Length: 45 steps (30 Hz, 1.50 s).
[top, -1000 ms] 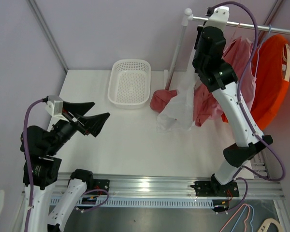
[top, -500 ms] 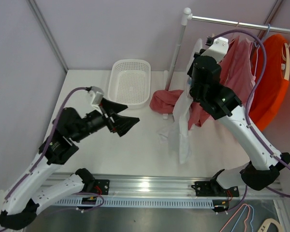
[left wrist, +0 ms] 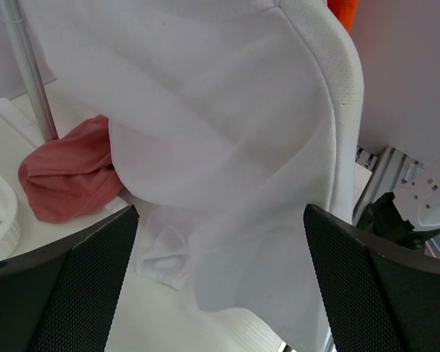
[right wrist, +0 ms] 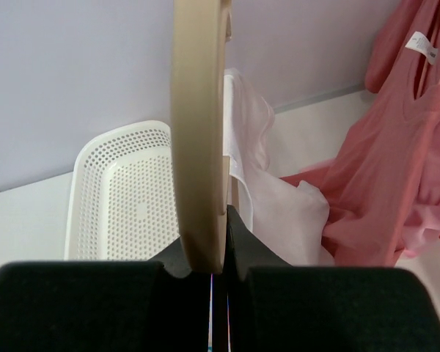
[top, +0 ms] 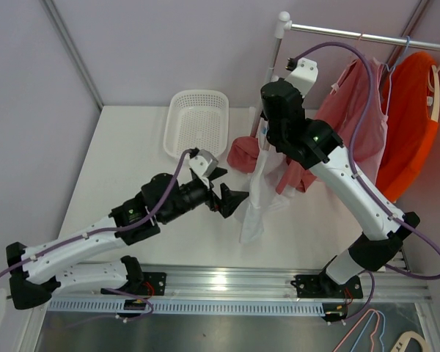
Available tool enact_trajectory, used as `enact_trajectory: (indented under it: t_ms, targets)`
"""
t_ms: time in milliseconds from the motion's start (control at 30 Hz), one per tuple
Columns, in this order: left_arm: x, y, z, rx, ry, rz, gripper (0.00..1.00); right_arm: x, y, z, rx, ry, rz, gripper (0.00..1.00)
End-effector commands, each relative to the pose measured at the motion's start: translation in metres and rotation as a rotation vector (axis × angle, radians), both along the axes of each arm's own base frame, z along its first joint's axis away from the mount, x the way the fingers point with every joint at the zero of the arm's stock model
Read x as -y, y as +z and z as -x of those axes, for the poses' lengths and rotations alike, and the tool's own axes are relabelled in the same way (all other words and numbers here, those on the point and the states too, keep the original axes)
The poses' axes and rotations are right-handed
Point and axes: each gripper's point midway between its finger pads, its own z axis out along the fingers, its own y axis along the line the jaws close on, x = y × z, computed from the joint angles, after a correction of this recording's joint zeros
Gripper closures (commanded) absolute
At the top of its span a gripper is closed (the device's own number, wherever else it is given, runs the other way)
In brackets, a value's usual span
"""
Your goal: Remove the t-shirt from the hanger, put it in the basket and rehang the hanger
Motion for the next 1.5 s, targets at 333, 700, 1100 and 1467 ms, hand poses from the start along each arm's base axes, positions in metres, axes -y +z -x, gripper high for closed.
enact_trajectory:
  t_ms: [333,700,1100,1467]
  targets:
    - [0.055,0.002,-0.004,0.098,-0.113,-0.014,0.77,-0.011,0.023,0.007,0.047,0.044,-0.096,1.00]
    - [0.053,0.007,0.111,0.217,-0.459,0.096,0.99,0.006,0.024,-0.016,0.059,0.037,-0.059,1.00]
    - [0.072,-0.087,0.116,0.033,-0.454,0.011,0.99,-0.001,0.007,-0.006,-0.069,0.213,-0.082,1.00]
    - [0.040,-0.026,-0.013,-0.052,0.005,0.120,0.99,-0.001,-0.052,0.097,-0.340,0.421,-0.022,1.00]
